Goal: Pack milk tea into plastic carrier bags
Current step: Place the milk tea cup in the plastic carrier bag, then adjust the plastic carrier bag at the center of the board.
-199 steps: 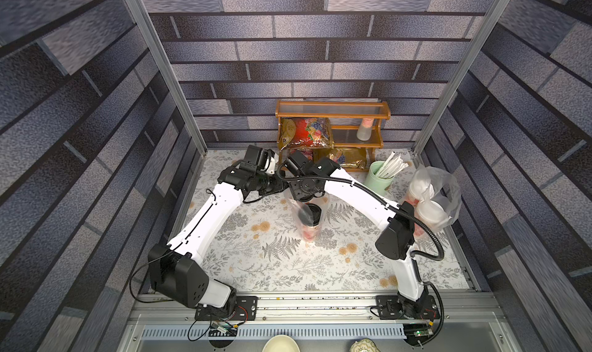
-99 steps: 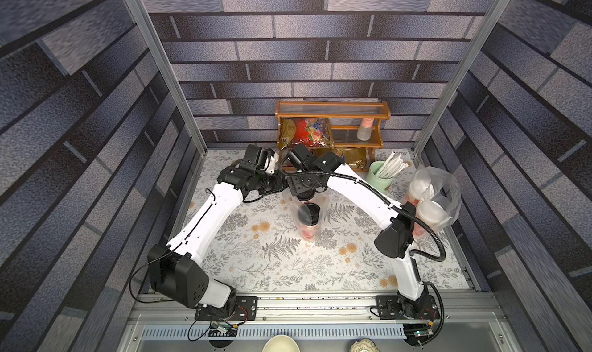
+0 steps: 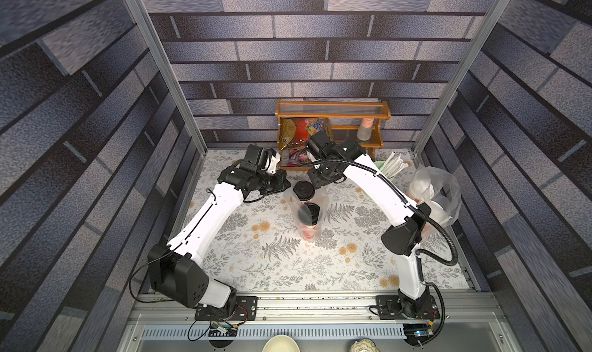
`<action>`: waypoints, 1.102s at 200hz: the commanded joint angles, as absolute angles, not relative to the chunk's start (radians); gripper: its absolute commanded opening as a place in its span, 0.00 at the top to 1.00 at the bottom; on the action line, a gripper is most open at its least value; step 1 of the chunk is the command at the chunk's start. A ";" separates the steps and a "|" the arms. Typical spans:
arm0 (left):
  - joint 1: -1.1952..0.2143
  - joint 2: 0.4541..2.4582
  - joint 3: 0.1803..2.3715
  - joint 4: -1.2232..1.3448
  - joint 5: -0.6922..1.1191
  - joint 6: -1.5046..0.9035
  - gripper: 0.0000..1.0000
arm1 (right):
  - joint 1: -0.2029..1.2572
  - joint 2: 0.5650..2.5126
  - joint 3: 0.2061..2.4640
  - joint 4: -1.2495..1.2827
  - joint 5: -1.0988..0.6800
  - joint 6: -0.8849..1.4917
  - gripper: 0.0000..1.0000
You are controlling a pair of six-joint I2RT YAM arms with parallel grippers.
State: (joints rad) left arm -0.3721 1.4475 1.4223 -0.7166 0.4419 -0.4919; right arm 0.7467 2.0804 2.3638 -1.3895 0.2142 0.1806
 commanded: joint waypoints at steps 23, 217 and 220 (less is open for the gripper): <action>-0.370 1.425 1.411 -0.698 0.457 -0.492 1.00 | 0.703 2.085 2.307 -1.453 0.154 0.110 0.49; -0.359 1.427 1.407 -0.663 0.453 -0.506 1.00 | 0.680 1.973 2.202 -1.222 0.079 0.293 1.00; -0.359 1.427 1.409 -0.667 0.452 -0.506 1.00 | 0.681 1.966 2.191 -1.214 0.077 0.299 1.00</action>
